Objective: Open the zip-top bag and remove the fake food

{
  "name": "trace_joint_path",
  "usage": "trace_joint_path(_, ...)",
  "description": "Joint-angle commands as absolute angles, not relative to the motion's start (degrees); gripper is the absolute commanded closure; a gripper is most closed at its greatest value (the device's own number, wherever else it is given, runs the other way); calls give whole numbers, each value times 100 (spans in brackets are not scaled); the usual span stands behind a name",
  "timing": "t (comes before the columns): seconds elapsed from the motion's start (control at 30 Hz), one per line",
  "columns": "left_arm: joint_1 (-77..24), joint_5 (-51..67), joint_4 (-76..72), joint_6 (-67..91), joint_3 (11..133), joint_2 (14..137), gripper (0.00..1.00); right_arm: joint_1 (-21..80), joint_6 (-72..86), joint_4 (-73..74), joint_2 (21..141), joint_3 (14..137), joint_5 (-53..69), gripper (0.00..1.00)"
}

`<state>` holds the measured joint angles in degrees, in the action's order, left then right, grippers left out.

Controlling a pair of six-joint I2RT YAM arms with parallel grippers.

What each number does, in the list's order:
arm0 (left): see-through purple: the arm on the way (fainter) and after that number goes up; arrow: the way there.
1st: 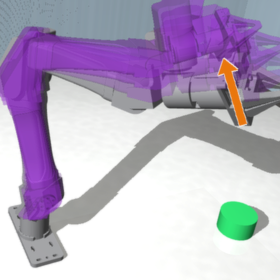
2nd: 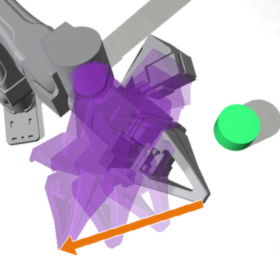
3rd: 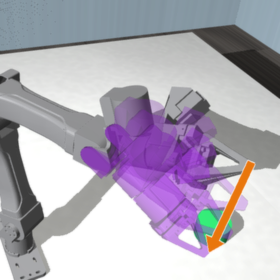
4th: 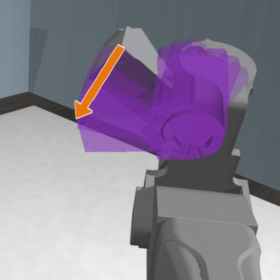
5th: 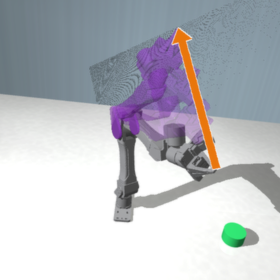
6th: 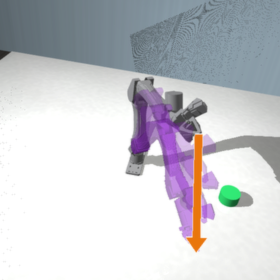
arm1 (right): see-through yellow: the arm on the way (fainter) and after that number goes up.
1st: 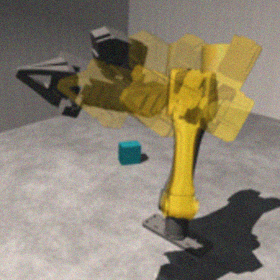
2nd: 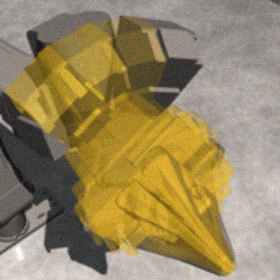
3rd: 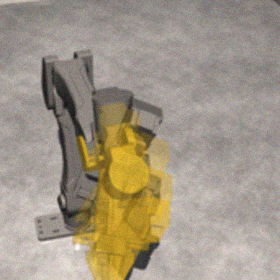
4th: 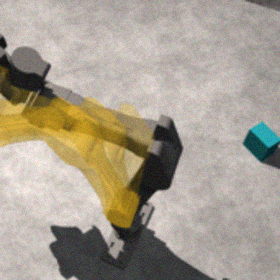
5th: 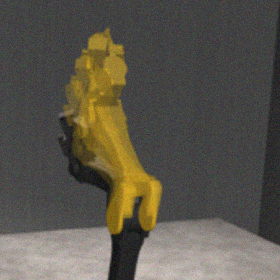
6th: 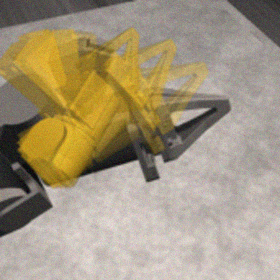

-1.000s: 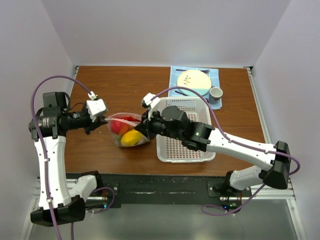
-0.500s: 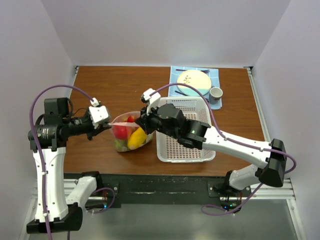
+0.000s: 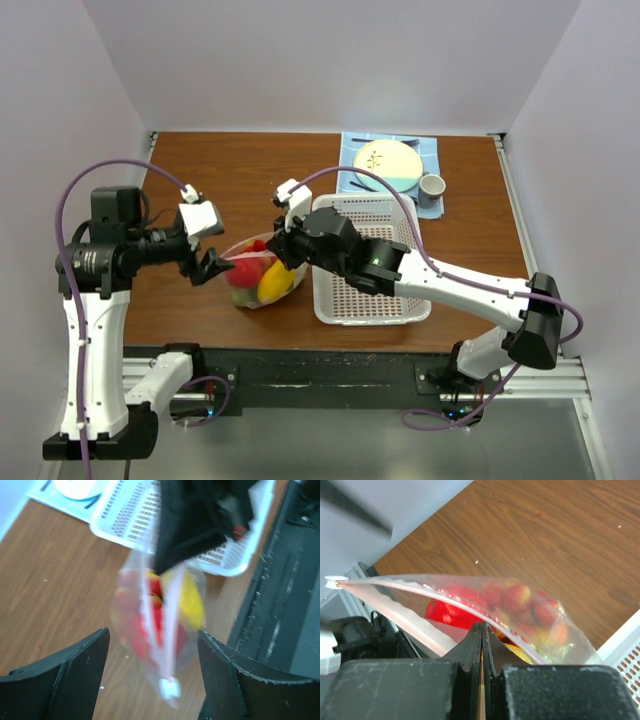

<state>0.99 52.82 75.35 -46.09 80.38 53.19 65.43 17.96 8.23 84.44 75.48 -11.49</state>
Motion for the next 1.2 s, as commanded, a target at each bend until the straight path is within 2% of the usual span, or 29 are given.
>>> trace_joint_path(0.0,79,4731,6436,-3640,8289,5441,23,6775,1819,1195,8183,7401,-1379,100)
trace_joint_path(0.13,88,3344,4663,-3095,7797,5423,23,7136,1863,1450,8226,7181,-1695,100)
trace_joint_path(0.27,97,2629,3851,-2953,7060,5895,24,7426,2038,1617,8279,6944,-1968,100)
trace_joint_path(0.37,88,2829,3831,-3049,6489,6413,26,7681,2249,1757,8201,6724,-2240,100)
trace_joint_path(0.4,79,3021,3902,-3076,6365,6538,22,7847,2302,1767,8165,6576,-2320,100)
trace_joint_path(0.5,53,3769,4148,-3155,5907,6846,20,8129,2574,1881,8007,6303,-2540,100)
trace_joint_path(0.57,53,4261,4411,-3400,5722,6960,19,8252,2785,1977,7946,6188,-2714,91)
trace_joint_path(0.73,-333,5149,5281,-4200,5660,7198,11,8569,3102,2030,7963,5959,-2944,56)
trace_joint_path(0.8,-500,5185,5335,-4271,5634,7365,8,8726,3199,2065,8059,5959,-3119,49)
trace_joint_path(0.93,-1071,4941,4933,-4079,5319,7550,6,8938,3331,2197,8314,6047,-3348,46)
trace_joint_path(1.03,-1230,4502,4649,-4043,5142,7567,12,9096,3366,2197,8516,6117,-3462,46)
trace_joint_path(1.13,-1222,4124,4667,-4165,5071,7655,28,9184,3401,2171,8700,6161,-3498,46)
trace_joint_path(1.17,-1222,4035,4684,-4183,5071,7647,38,9193,3410,2171,8745,6179,-3524,46)
